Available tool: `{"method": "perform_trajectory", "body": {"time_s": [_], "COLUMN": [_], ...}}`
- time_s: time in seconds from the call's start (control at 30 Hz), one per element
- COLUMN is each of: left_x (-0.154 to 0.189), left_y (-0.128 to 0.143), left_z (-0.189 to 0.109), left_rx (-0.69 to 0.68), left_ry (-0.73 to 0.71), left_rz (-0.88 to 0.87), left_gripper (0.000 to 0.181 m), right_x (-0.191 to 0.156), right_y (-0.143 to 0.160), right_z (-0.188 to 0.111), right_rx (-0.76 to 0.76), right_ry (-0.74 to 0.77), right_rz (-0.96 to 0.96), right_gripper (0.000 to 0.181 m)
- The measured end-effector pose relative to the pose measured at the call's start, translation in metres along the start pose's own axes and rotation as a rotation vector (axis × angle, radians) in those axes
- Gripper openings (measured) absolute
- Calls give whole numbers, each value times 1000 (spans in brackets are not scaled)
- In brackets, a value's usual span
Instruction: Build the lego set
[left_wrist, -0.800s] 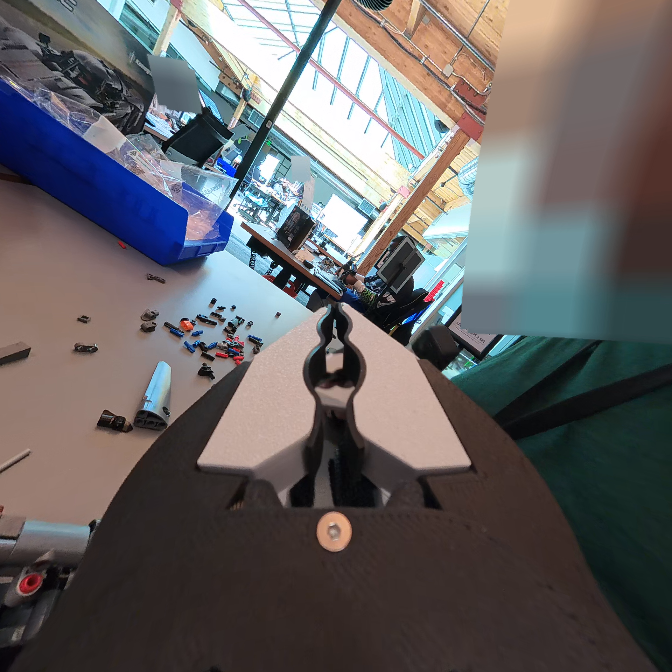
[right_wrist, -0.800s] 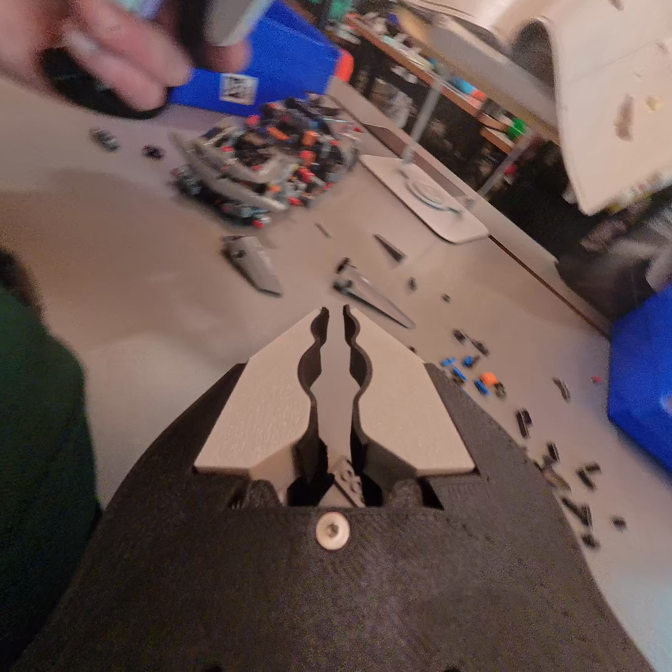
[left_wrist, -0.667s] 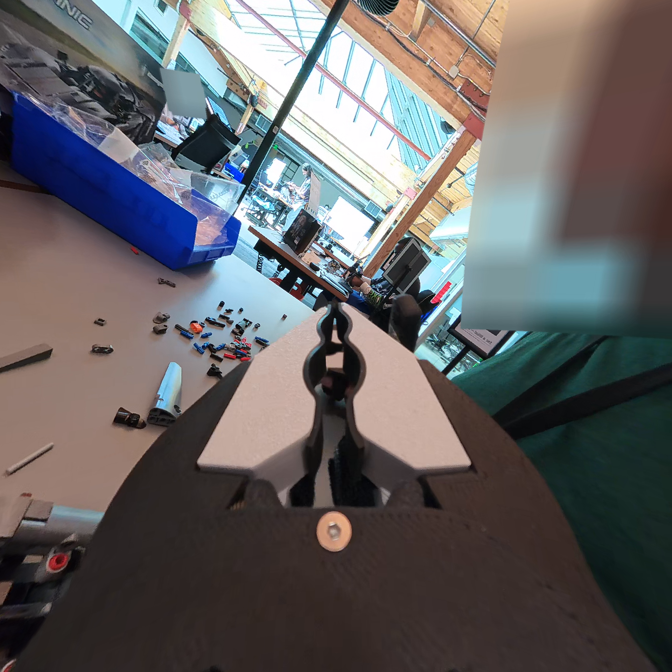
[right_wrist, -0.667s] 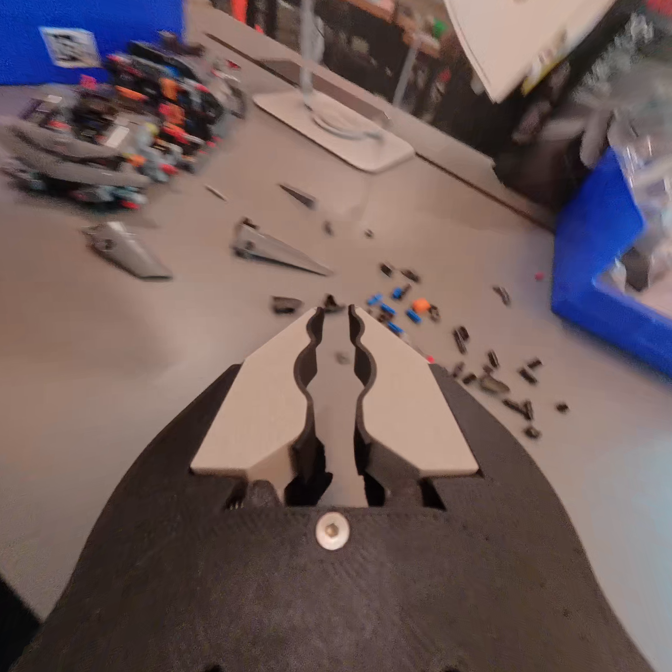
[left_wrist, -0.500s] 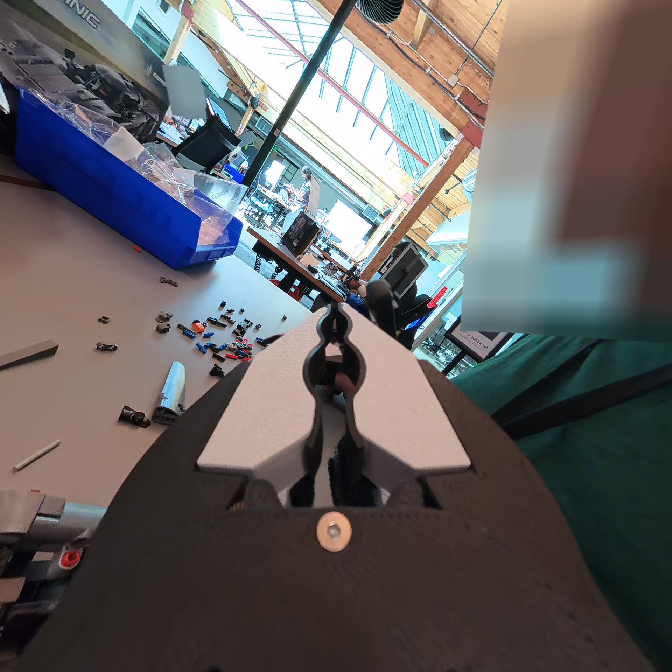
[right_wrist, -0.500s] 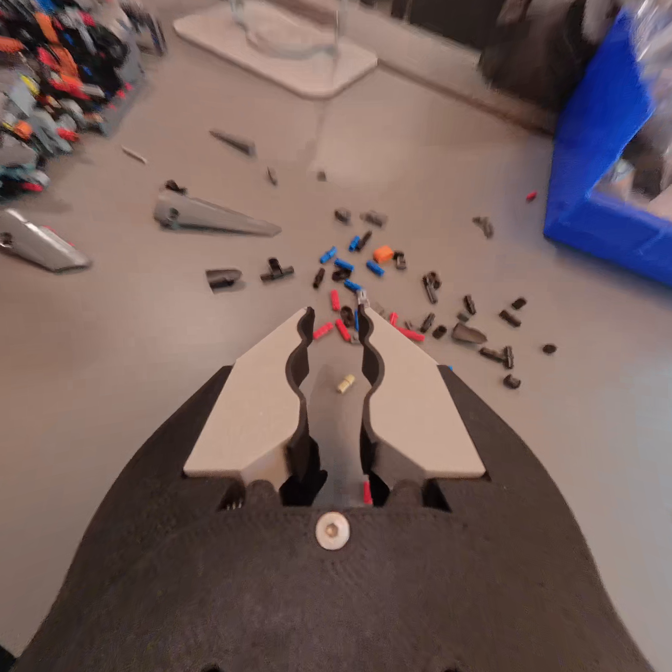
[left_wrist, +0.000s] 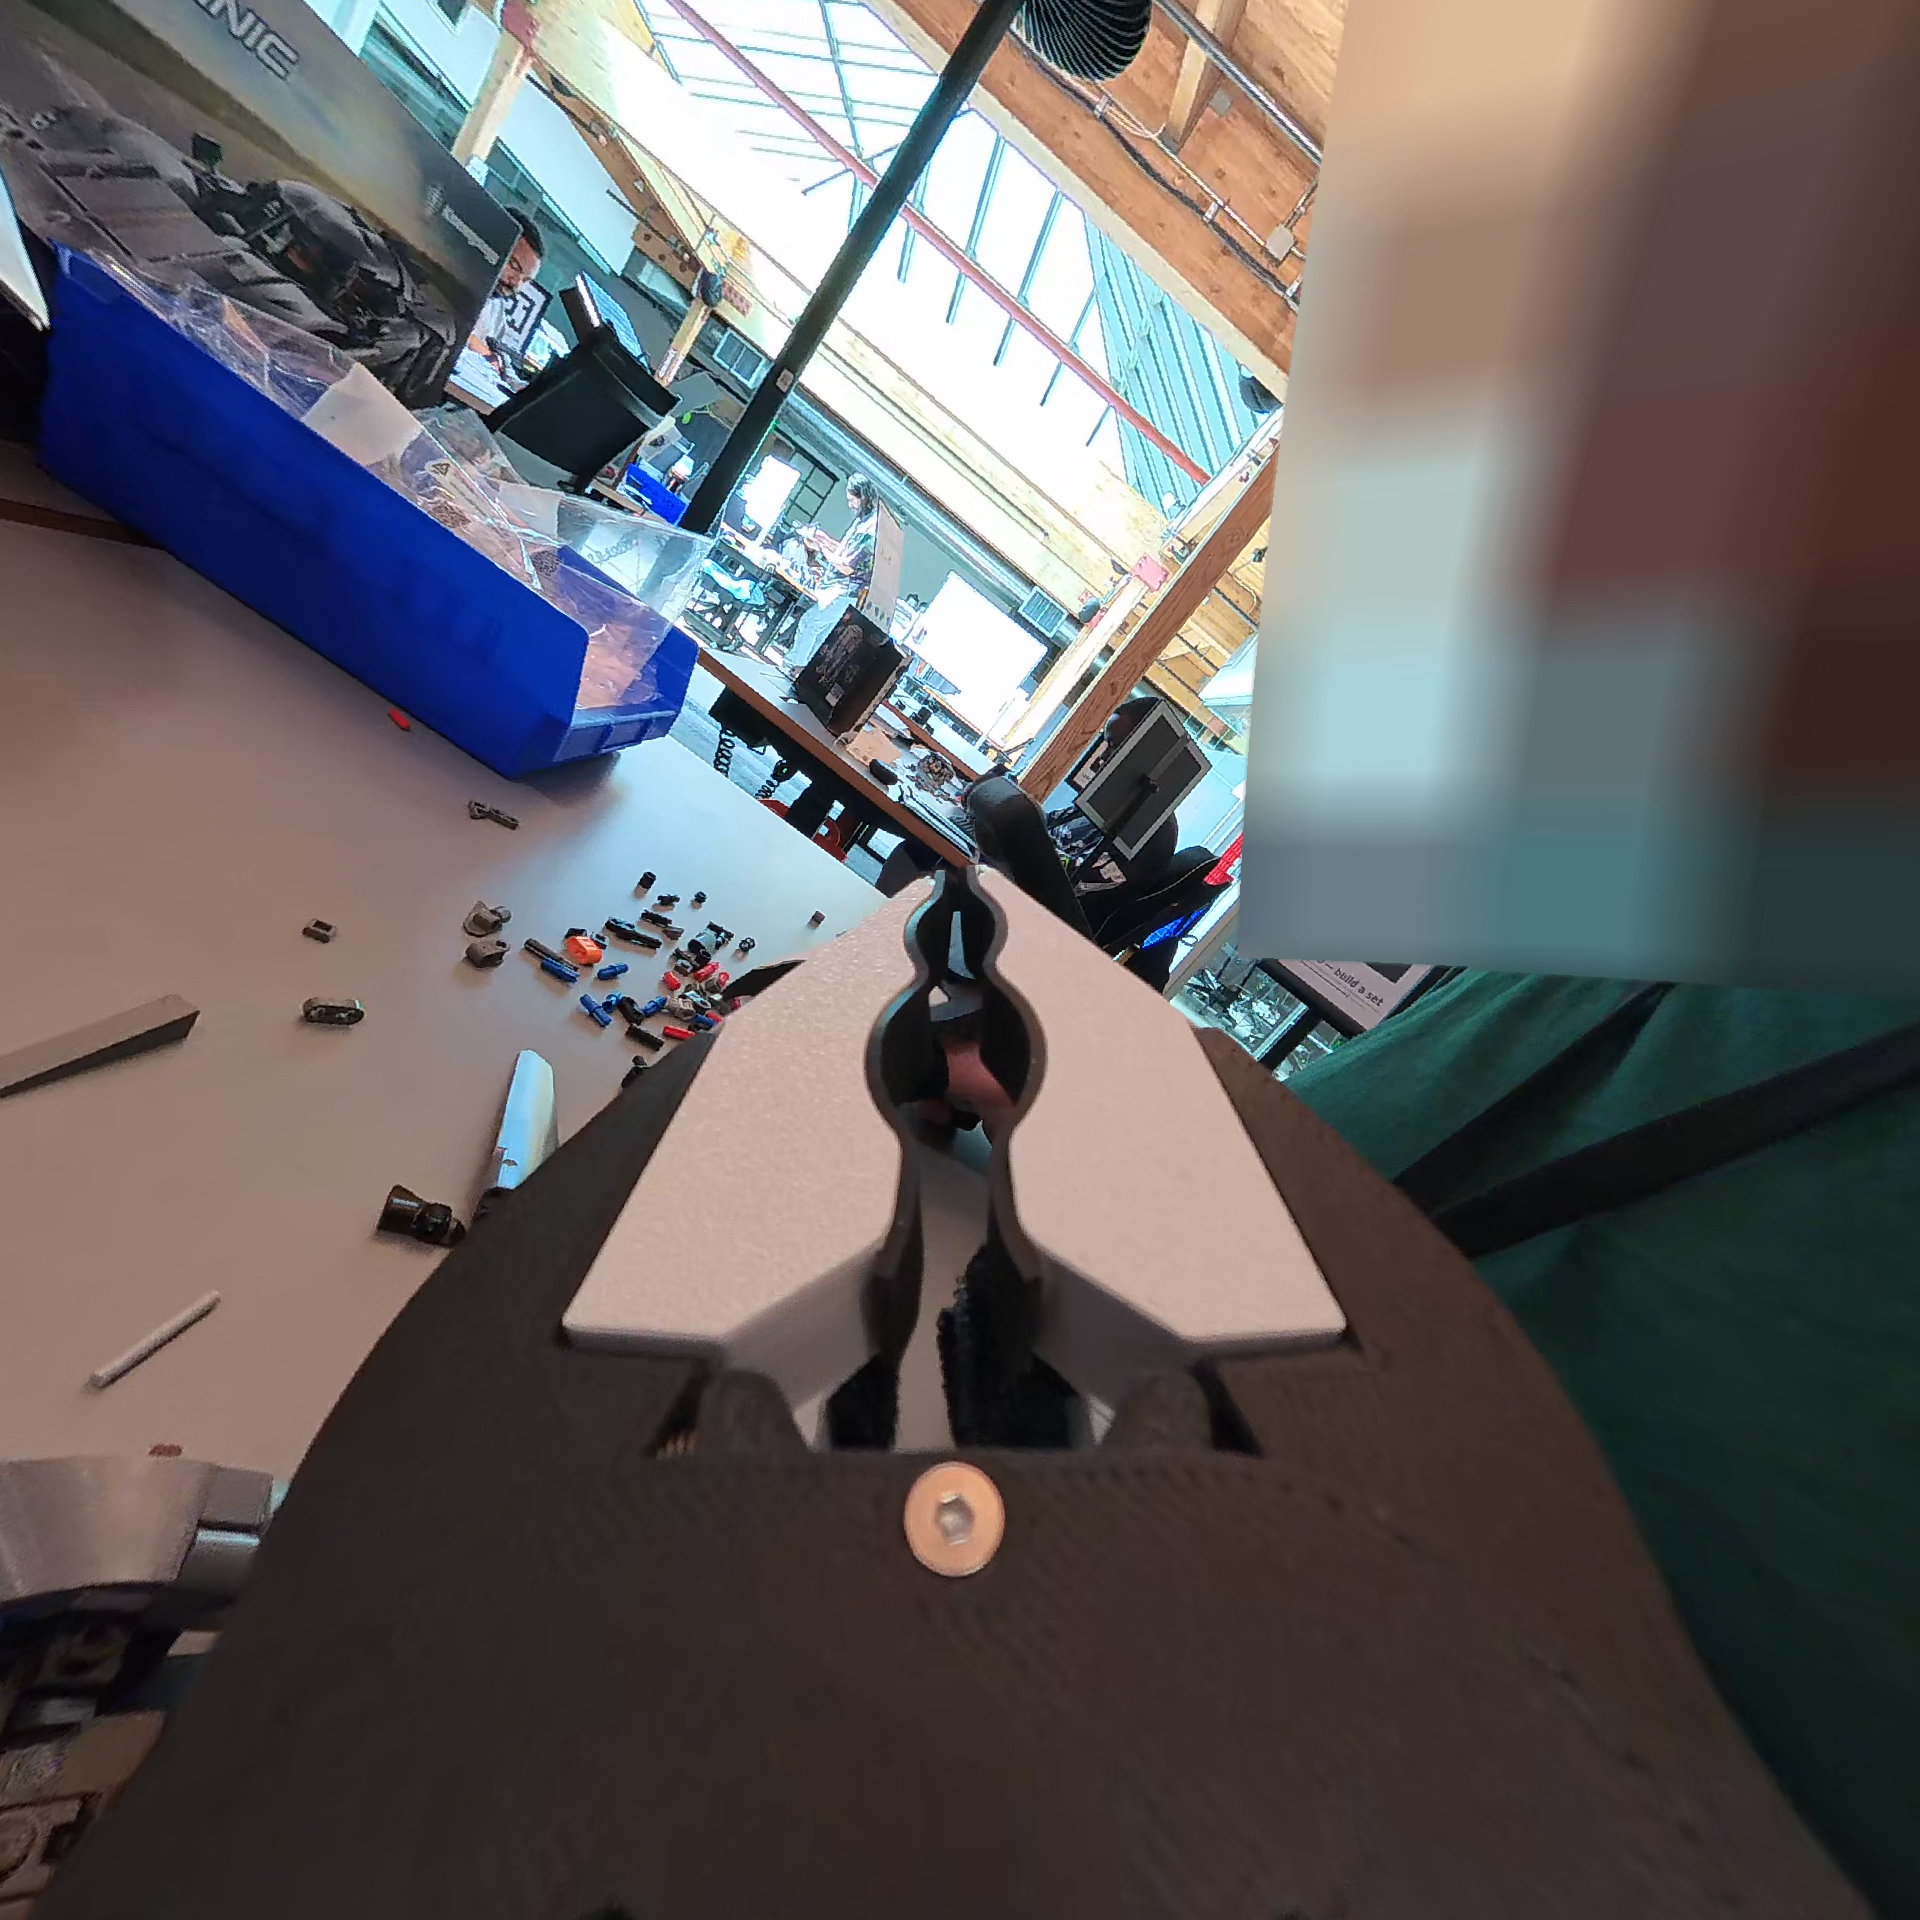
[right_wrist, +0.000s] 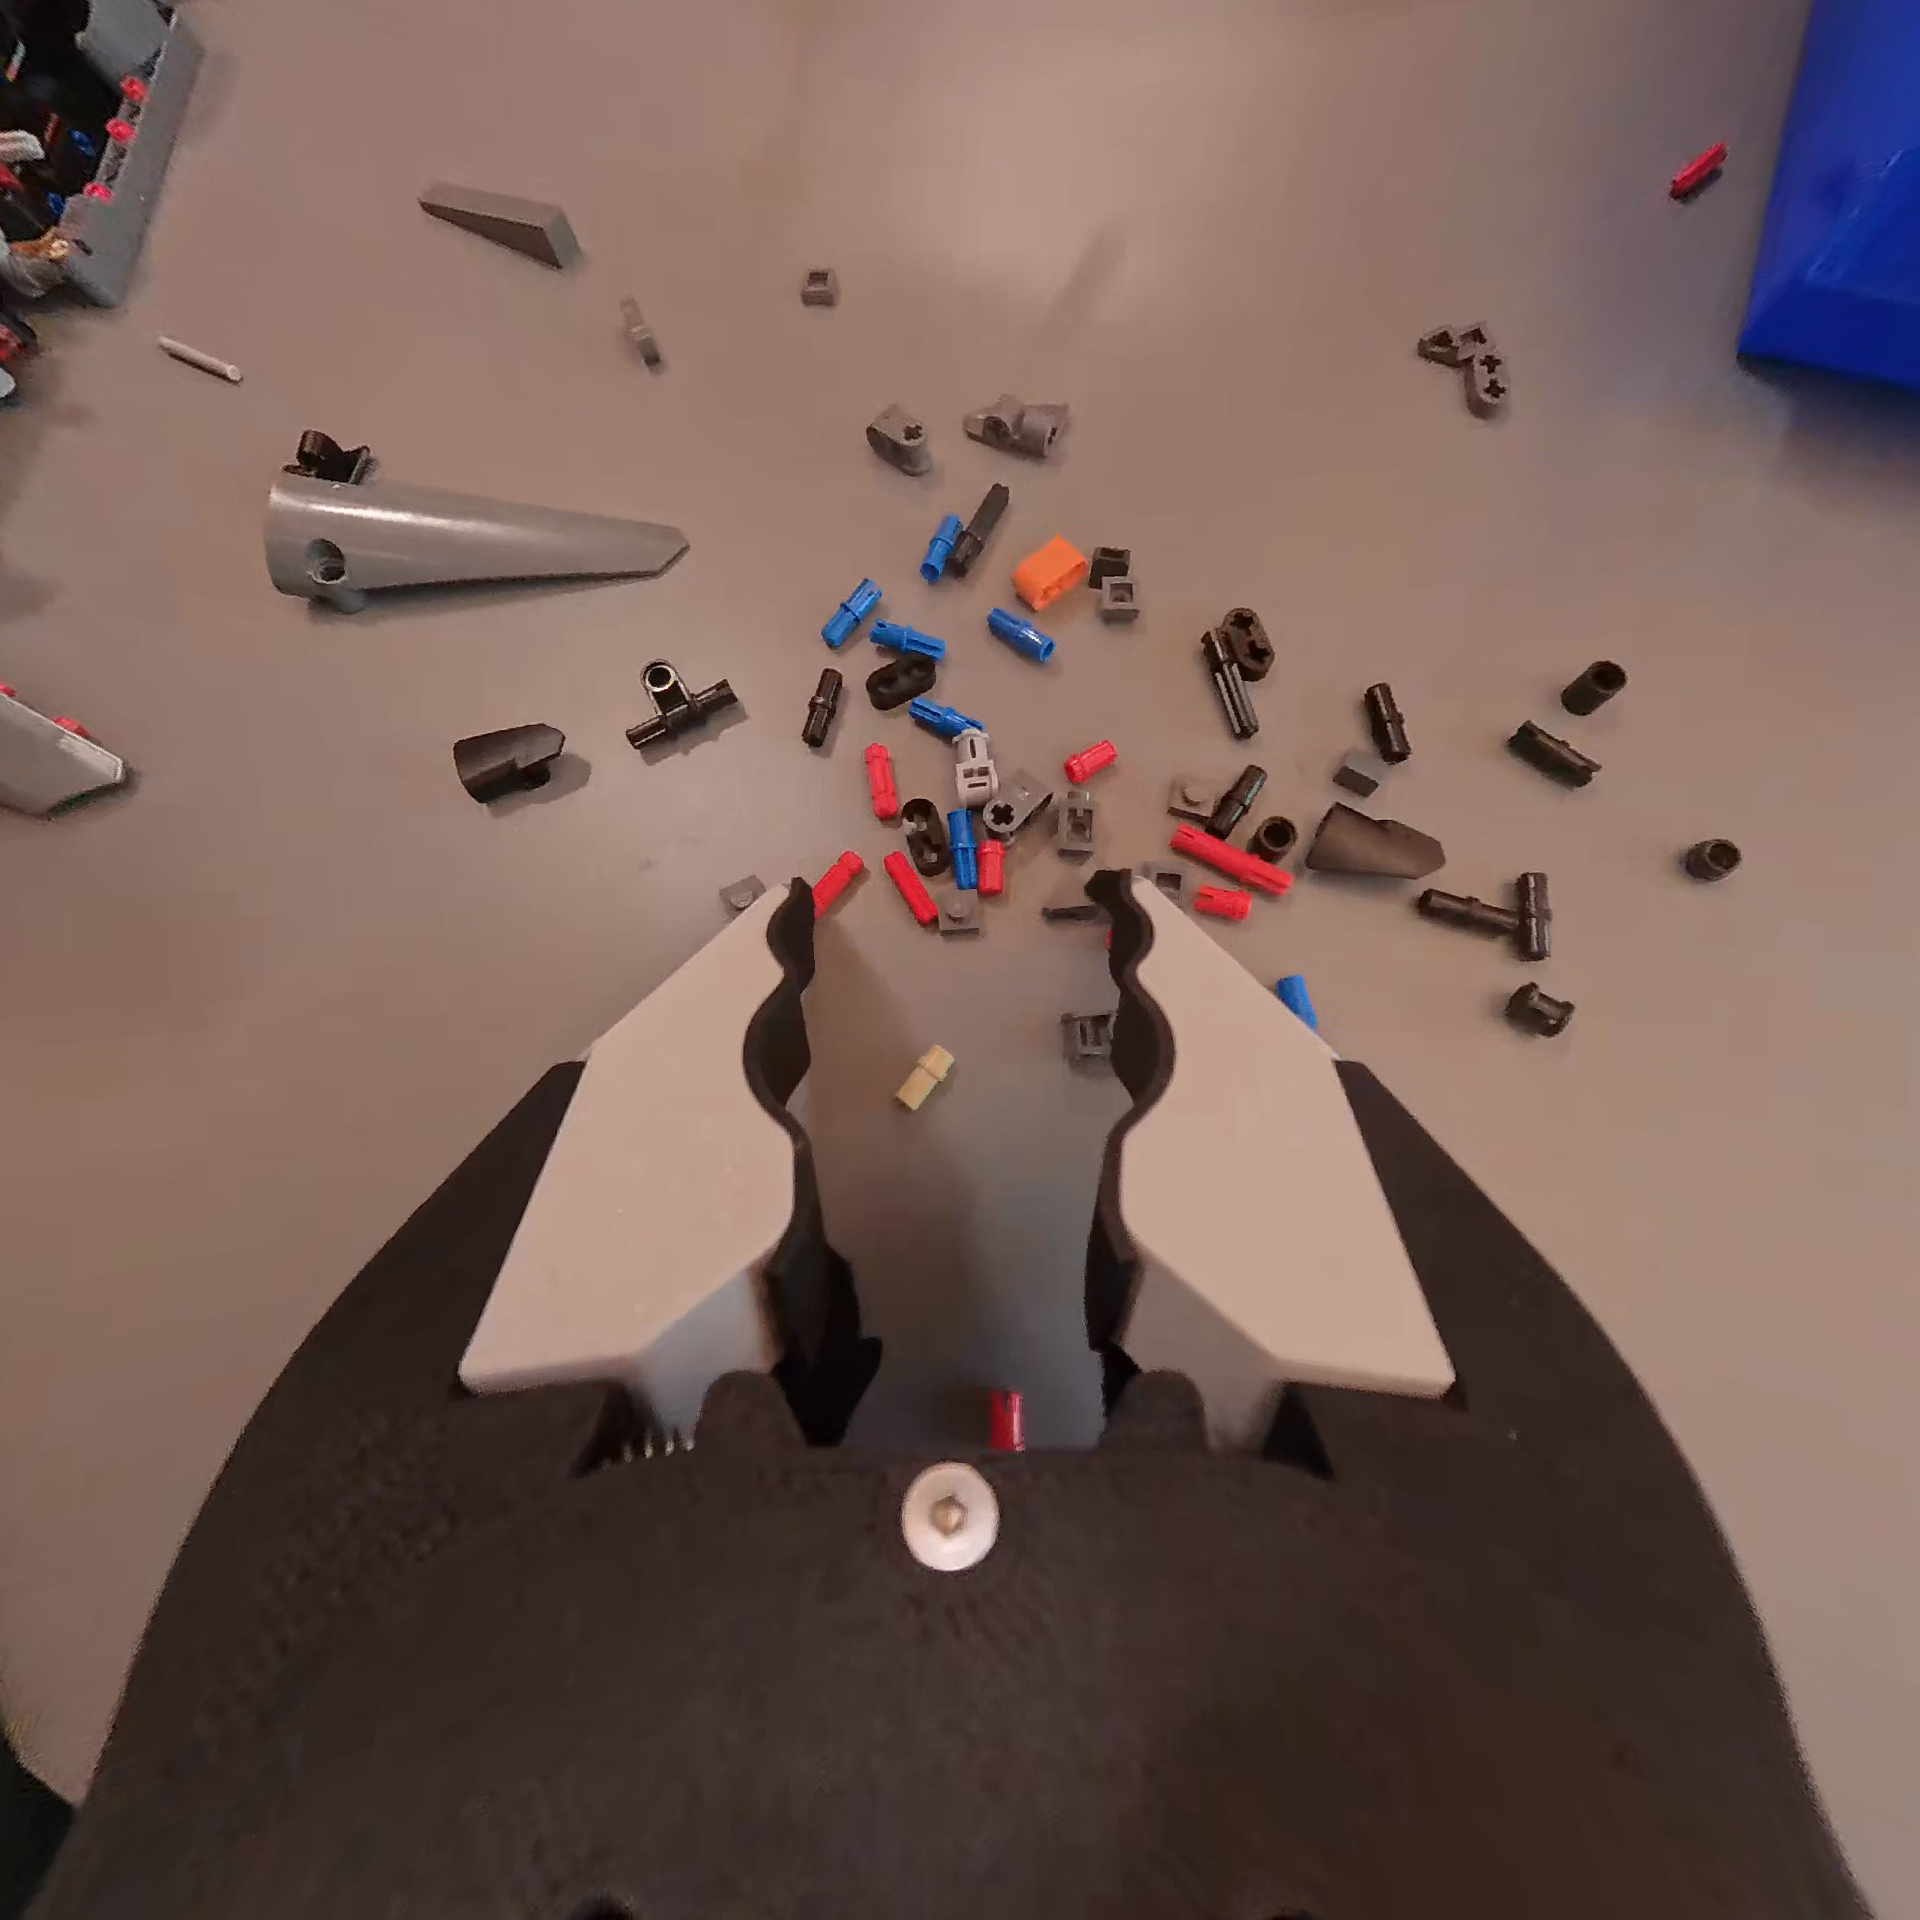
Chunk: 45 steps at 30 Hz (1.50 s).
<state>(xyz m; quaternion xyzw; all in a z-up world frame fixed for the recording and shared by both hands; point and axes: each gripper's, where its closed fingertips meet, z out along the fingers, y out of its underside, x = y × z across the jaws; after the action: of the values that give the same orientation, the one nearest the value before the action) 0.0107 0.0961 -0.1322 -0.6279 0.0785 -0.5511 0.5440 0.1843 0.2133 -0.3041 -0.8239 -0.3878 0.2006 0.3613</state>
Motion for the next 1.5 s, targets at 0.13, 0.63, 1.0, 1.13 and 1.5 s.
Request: {"method": "perform_trajectory", "body": {"time_s": [0.13,0.63,1.0,1.13,1.5], "left_x": [-2,-3,-6,-6,-7], "left_y": [-2,-5,-7,-7,-8], "left_z": [0,-3,-6,-4,-3], "left_rx": [4,16,24,23,21], "left_ry": [2,8,4,10,11], "left_rz": [1,1,1,-2,-1], "left_gripper": [0,0,0,0,0], "right_x": [6,22,24,29,20], "right_y": [-6,-2,-6,-1,2], "right_z": [-5,0,-7,-3,-1], "right_rx": [51,3,52,10,-14], "right_ry": [14,34,-6,10,-37], "right_rz": [35,45,94,69,38], "right_gripper": [53,17,21,8,31]}}
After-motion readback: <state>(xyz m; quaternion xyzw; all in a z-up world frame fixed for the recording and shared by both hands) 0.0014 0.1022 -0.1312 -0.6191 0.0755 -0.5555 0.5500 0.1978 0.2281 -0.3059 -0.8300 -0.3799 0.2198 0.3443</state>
